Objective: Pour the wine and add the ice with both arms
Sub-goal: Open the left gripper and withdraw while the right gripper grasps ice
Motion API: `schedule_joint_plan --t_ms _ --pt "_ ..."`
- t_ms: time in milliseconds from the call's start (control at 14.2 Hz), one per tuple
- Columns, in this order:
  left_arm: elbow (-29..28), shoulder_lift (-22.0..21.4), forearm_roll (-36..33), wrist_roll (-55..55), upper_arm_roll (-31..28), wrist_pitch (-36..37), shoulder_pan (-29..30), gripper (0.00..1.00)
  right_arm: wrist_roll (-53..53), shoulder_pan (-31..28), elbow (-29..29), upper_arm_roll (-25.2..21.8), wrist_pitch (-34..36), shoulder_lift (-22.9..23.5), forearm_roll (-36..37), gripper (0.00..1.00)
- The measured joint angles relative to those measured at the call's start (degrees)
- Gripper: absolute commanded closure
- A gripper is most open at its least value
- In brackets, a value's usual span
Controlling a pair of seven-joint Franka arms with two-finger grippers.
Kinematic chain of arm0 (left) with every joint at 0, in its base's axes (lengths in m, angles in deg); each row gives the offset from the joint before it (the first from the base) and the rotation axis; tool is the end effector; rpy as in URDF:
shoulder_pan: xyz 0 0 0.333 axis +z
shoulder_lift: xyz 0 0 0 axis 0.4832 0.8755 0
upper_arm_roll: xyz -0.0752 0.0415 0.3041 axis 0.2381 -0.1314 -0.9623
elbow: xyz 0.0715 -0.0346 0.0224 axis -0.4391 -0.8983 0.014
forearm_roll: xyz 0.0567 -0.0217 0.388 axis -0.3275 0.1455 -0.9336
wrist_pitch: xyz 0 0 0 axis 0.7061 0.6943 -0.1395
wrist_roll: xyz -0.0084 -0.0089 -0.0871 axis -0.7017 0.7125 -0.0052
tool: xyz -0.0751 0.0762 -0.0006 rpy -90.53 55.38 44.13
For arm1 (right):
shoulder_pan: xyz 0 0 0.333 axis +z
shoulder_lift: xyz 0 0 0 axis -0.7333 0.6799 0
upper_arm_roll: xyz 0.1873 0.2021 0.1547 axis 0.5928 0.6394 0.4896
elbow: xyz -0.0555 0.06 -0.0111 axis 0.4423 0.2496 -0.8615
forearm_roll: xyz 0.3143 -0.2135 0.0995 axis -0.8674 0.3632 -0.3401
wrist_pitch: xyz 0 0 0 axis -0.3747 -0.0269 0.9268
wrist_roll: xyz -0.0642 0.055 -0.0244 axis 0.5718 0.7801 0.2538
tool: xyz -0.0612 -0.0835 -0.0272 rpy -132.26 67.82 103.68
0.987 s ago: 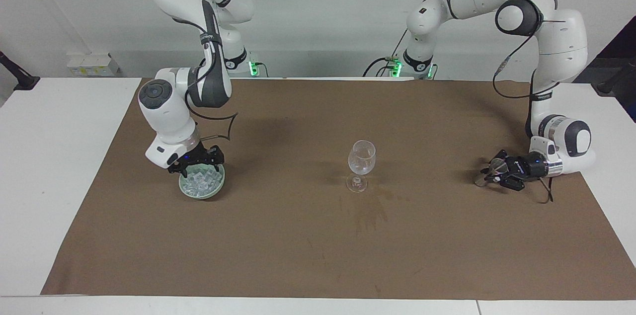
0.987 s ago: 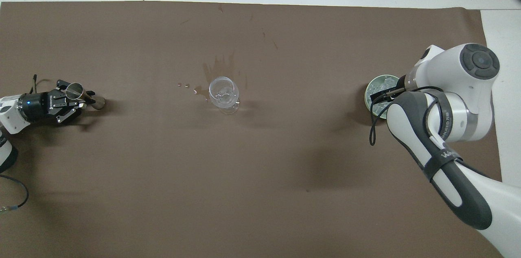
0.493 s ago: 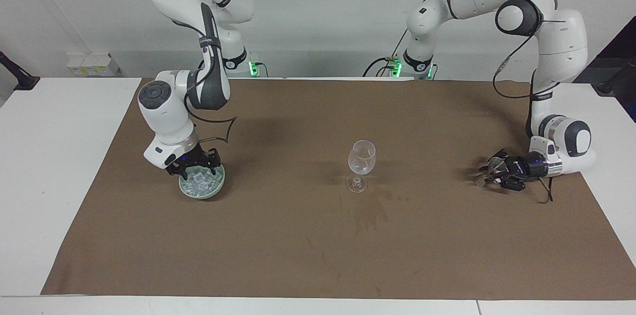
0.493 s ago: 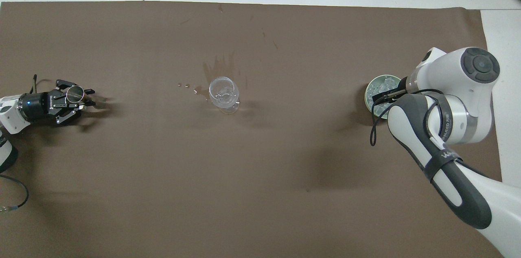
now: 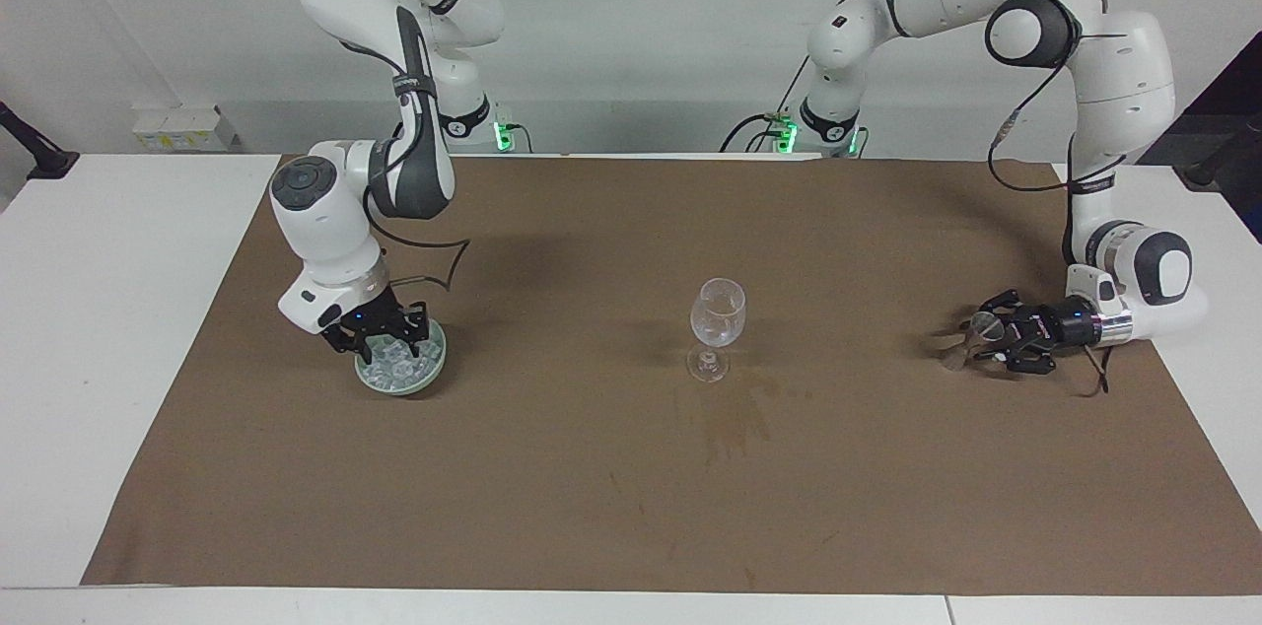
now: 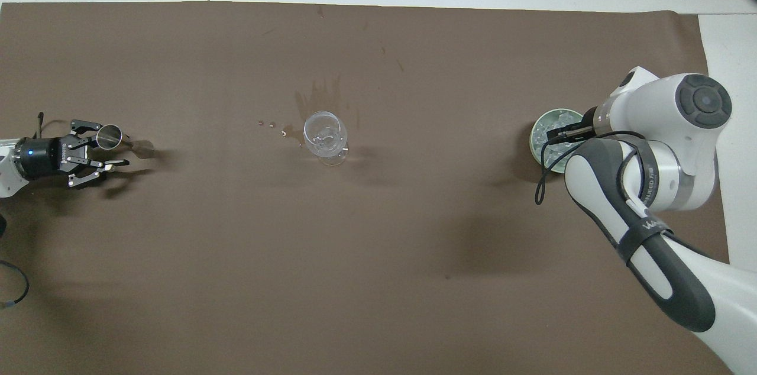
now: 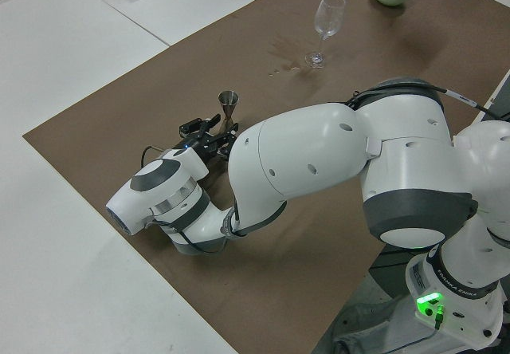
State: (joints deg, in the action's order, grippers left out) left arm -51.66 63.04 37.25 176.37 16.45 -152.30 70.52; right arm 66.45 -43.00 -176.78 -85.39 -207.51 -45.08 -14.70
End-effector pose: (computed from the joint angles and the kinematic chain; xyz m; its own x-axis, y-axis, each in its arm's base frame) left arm 0.5929 0.2288 0.2023 0.0575 -0.1237 0.9906 -0.9957 -0.0786 0.0480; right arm 0.6132 0.0008 0.3404 0.9813 0.1643 0.1002 0.1624 -0.9864 0.0266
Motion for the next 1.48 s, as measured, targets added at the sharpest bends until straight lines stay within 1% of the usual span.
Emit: schedule_joint_plan --t_ms 70,141,282,493,705,775,916,1057,1198,1269,1339,1410,1480 --pt "0.2 -0.8 -0.2 0.0 -0.1 0.0 0.4 0.46 -0.6 0.0 0.0 0.0 0.0 0.0 -0.1 0.32" --pt "0.4 -1.7 -0.4 0.0 -0.2 0.0 0.8 0.47 -1.0 0.0 -0.1 0.0 -0.1 0.0 -0.3 0.37" --pt "0.9 -4.0 -1.9 -0.8 -0.3 0.0 0.9 0.48 -1.3 0.0 -0.3 0.0 -0.1 0.0 -0.3 0.37" --pt "3.3 -9.3 -7.4 -7.9 0.1 -0.3 0.8 0.49 -1.4 0.0 -0.4 0.0 -0.1 0.0 -0.4 0.47" --pt "3.9 -17.0 -14.4 -20.7 0.8 -1.1 -1.8 0.49 -1.5 0.0 -0.4 0.0 -0.1 0.0 -0.4 0.59" --pt "3.9 -19.7 -16.3 -24.6 0.9 -1.7 -3.5 0.49 -1.5 0.0 -0.4 0.0 -0.1 0.0 -0.4 0.61" --pt "3.9 -24.4 -20.2 -31.6 0.8 -3.2 -8.0 0.49 -1.5 0.0 -0.4 0.0 -0.1 0.0 -0.4 0.7" --pt "3.9 -28.8 -25.8 -42.3 0.8 -5.3 -12.9 0.47 -1.5 0.0 -0.4 0.0 -0.1 0.0 -0.4 0.72" --pt "3.9 -32.1 -31.6 -54.9 0.8 -7.1 -16.8 0.43 -1.5 0.0 -0.4 0.0 -0.1 0.0 -0.4 0.82" --pt "3.9 -33.5 -33.5 -60.9 0.8 -7.6 -18.3 0.42 -1.5 0.0 -0.4 0.1 -0.1 0.0 -0.4 0.86" --pt "3.9 -34.5 -35.5 -66.2 0.8 -8.1 -19.7 0.41 -1.5 0.0 -0.4 0.1 -0.1 0.0 -0.4 0.92" --pt "3.9 -35.3 -37.9 -71.1 0.8 -8.6 -20.9 0.38 -1.5 0.0 -0.3 0.1 -0.1 0.0 -0.4 0.97" --pt "3.9 -35.8 -41.1 -76.2 0.8 -9.4 -22.0 0.36 -1.5 0.0 -0.2 0.2 -0.1 0.0 -0.4 1.0"
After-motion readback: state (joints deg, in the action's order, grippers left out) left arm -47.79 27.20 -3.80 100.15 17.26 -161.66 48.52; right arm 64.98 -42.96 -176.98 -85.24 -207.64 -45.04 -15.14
